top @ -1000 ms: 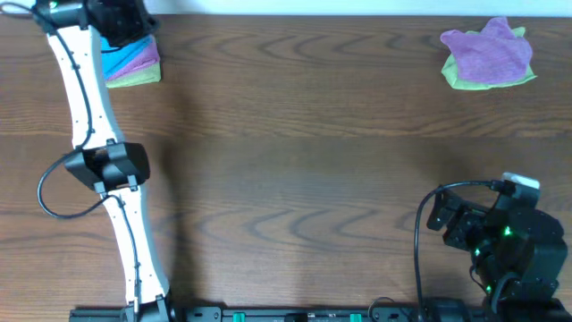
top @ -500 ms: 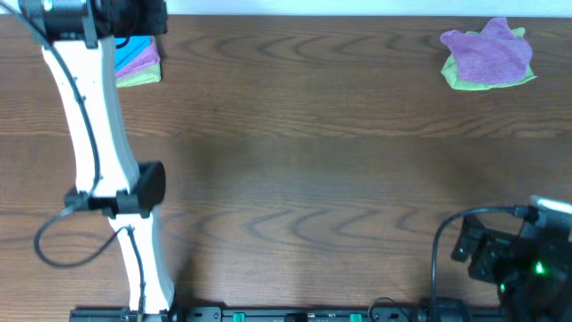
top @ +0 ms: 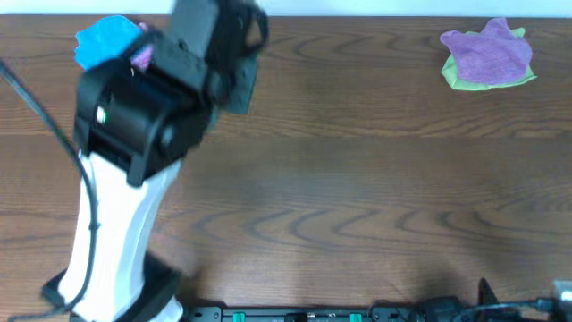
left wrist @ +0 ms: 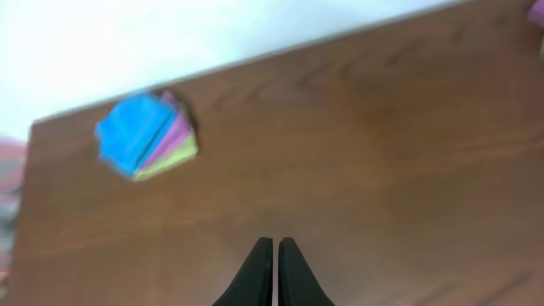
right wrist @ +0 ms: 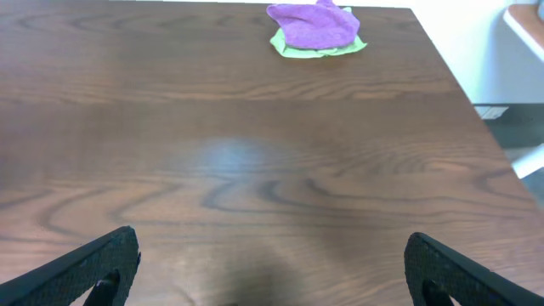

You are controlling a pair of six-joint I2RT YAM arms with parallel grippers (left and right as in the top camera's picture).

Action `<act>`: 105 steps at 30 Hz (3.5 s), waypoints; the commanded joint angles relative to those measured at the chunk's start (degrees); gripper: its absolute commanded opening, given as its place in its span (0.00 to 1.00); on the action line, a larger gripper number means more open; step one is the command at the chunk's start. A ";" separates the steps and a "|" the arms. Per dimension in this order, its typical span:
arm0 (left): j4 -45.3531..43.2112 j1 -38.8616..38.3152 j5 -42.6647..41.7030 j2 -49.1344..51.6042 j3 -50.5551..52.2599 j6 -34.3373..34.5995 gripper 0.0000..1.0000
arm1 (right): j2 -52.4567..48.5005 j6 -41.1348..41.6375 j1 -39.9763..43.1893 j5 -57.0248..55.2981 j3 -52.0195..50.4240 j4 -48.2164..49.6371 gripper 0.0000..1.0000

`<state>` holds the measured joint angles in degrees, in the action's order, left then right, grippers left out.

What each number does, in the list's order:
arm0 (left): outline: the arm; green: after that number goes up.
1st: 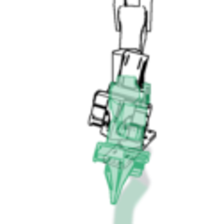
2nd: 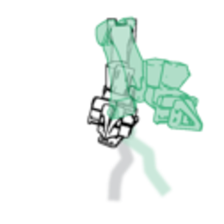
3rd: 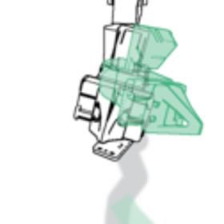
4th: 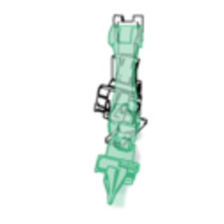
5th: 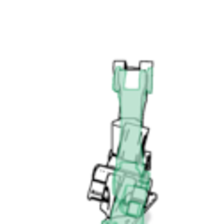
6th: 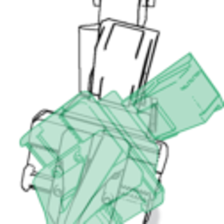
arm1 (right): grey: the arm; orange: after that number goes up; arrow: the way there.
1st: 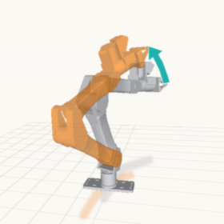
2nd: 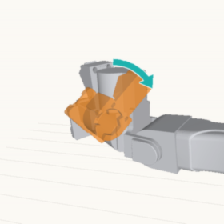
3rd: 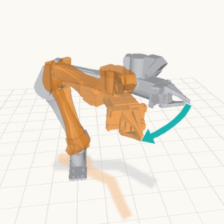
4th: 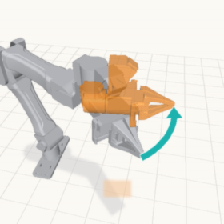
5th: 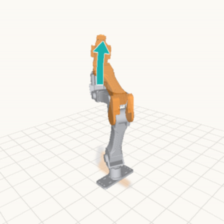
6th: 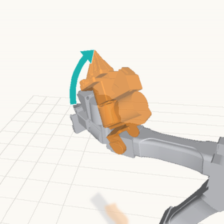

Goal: Fold the cloth

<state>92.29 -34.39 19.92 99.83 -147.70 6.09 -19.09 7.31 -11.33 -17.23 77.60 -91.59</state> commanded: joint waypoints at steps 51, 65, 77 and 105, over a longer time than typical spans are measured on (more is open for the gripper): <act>-14.25 -0.42 11.32 -54.36 68.48 15.37 0.95 | 1.14 20.09 -33.64 -22.80 -27.47 25.79 0.99; -21.09 7.63 14.23 -54.38 73.57 15.08 0.95 | 1.14 20.09 -33.64 -22.80 -27.47 25.79 0.99; -46.31 26.49 -9.14 -57.68 86.25 -8.83 0.96 | 1.16 20.09 -33.64 -22.80 -27.47 25.79 0.99; -81.70 46.71 -34.73 -91.54 137.59 -7.74 0.95 | 1.14 20.09 -33.64 -22.80 -27.47 25.79 0.99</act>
<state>11.66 12.16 -13.82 9.93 -11.84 -4.01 -18.26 26.57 -44.60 -39.42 50.41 -65.71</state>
